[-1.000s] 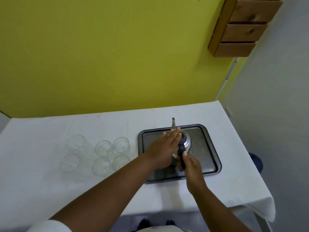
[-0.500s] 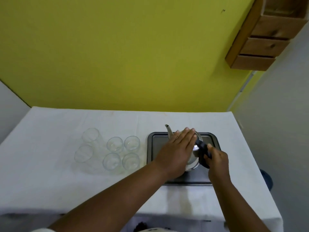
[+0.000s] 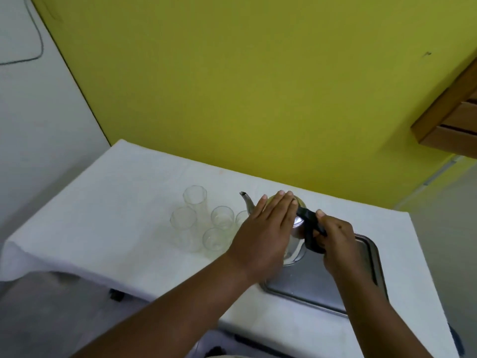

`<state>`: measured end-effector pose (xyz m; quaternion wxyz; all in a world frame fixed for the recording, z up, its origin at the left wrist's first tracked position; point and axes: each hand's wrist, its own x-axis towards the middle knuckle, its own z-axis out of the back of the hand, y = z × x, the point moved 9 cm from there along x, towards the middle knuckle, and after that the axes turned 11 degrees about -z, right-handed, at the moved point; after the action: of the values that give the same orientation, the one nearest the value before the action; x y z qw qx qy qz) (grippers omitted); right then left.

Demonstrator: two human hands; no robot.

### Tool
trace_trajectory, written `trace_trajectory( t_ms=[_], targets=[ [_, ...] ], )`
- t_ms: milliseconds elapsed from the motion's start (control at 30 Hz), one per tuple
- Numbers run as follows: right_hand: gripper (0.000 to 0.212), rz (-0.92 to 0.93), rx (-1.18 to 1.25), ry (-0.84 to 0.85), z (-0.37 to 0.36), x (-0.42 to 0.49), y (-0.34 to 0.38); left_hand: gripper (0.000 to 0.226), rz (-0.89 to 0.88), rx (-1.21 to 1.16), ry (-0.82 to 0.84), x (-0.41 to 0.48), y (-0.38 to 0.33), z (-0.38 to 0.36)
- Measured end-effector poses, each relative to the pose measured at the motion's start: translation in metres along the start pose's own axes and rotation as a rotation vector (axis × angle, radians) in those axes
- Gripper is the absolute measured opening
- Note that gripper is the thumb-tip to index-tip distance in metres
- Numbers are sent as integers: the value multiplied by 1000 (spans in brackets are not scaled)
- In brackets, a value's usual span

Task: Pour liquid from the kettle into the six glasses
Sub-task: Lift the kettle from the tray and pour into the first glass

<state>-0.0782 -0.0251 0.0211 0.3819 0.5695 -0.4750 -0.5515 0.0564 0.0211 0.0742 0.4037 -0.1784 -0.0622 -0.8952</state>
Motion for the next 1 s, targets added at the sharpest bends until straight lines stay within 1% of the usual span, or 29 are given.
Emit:
trace_trajectory(
  t_ms=[67, 133, 200, 400, 500, 600, 667, 833, 900, 1000],
  targets=[
    [62, -5, -24, 37, -18, 3, 1, 66, 46, -1, -22, -11, 11, 8],
    [56, -14, -47, 74, -34, 4, 1, 65, 89, -8, -40, -21, 21, 15],
    [49, -28, -88, 75, -48, 5, 0, 65, 130, -9, -52, -31, 30, 21],
    [51, -26, -246, 90, -81, 11, -1, 65, 221, -26, -70, -56, 52, 29],
    [58, -16, -306, 101, -91, 10, 0, 65, 248, -42, -76, -67, 58, 29],
    [53, -18, -336, 139, -100, 5, 2, 66, 265, -66, -78, -75, 60, 27],
    [55, -23, -361, 146, -100, 4, 2, 66, 275, -80, -80, -78, 60, 25],
    [48, -22, -406, 94, -91, 4, 6, 68, 268, -100, -79, -81, 56, 23],
    [54, -28, -445, 106, -89, 2, 6, 69, 263, -105, -75, -82, 53, 23],
    [69, -38, -501, 162, -89, -2, 7, 69, 260, -122, -91, -81, 50, 24]
  ],
)
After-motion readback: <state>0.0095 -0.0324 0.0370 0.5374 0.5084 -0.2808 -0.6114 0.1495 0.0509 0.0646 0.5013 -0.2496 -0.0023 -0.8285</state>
